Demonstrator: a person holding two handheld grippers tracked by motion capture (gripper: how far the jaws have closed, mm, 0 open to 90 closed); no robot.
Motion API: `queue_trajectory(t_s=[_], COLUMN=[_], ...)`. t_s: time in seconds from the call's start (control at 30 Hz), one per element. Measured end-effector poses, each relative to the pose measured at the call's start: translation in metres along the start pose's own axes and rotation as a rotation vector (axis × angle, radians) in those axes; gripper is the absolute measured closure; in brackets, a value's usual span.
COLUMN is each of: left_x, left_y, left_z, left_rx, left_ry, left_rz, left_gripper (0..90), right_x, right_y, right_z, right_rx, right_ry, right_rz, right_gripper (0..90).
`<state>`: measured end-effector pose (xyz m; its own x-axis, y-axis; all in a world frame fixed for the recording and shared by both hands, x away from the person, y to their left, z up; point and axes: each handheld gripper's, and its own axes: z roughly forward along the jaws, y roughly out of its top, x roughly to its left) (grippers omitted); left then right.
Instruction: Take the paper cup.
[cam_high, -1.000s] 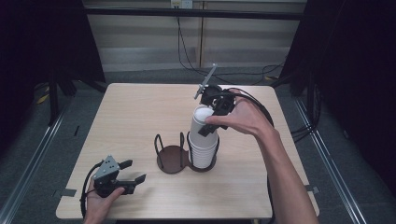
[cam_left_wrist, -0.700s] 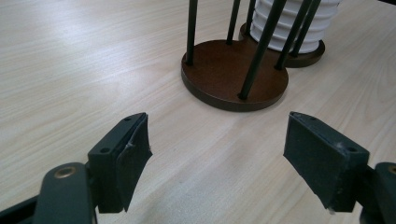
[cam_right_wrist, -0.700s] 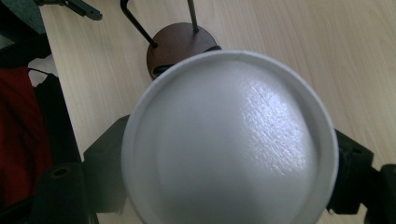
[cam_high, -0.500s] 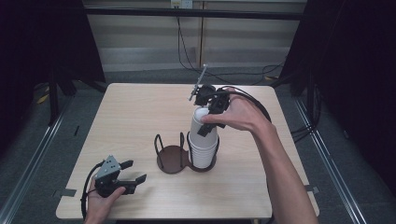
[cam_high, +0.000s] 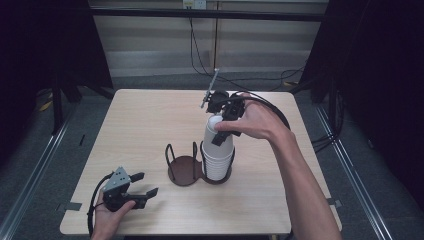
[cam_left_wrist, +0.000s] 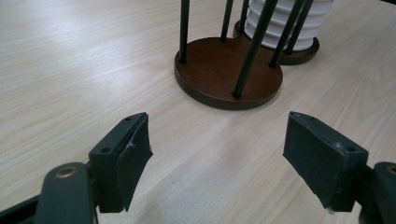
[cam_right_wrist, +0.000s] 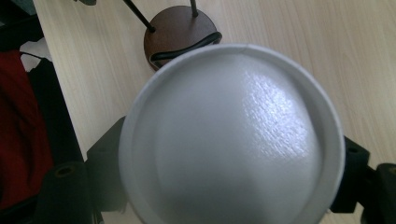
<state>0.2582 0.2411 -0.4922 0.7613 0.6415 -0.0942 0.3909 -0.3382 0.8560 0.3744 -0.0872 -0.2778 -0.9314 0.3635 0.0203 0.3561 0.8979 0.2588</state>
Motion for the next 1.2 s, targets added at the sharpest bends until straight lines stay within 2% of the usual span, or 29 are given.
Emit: queue_trajectory(t_s=[0.2, 0.3, 0.6, 0.93, 0.97, 1.17, 1.2], left_x=[0.001, 0.001, 0.0, -0.001, -0.001, -0.002, -0.001], left_y=[0.0, 0.0, 0.0, 0.001, 0.0, 0.0, 0.001], left_z=[-0.001, 0.001, 0.002, 0.003, 0.004, 0.005, 0.004], left_rx=[-0.002, -0.013, -0.011, 0.0, 0.004, -0.001, 0.005], left_ry=[0.007, 0.01, 0.014, 0.016, 0.018, 0.012, 0.018], left_rz=[0.004, -0.018, -0.016, -0.004, 0.003, -0.009, 0.005], left_gripper=[22.6, 22.6, 22.6, 22.6, 22.6, 22.6, 22.6], right_x=[0.0, 0.0, 0.0, 0.001, 0.002, 0.002, 0.002], right_y=[0.0, 0.001, 0.0, -0.009, -0.01, -0.015, -0.016], right_z=[-0.004, -0.01, -0.02, -0.034, -0.037, -0.044, -0.045], right_rx=[-0.003, -0.01, -0.03, -0.092, -0.118, -0.148, -0.157], right_ry=[0.001, 0.0, -0.01, -0.017, -0.014, -0.019, -0.017], right_rz=[0.003, 0.008, 0.011, 0.03, 0.029, 0.038, 0.042], right_gripper=[22.1, 22.4, 22.9, 23.1, 23.2, 23.3, 23.4])
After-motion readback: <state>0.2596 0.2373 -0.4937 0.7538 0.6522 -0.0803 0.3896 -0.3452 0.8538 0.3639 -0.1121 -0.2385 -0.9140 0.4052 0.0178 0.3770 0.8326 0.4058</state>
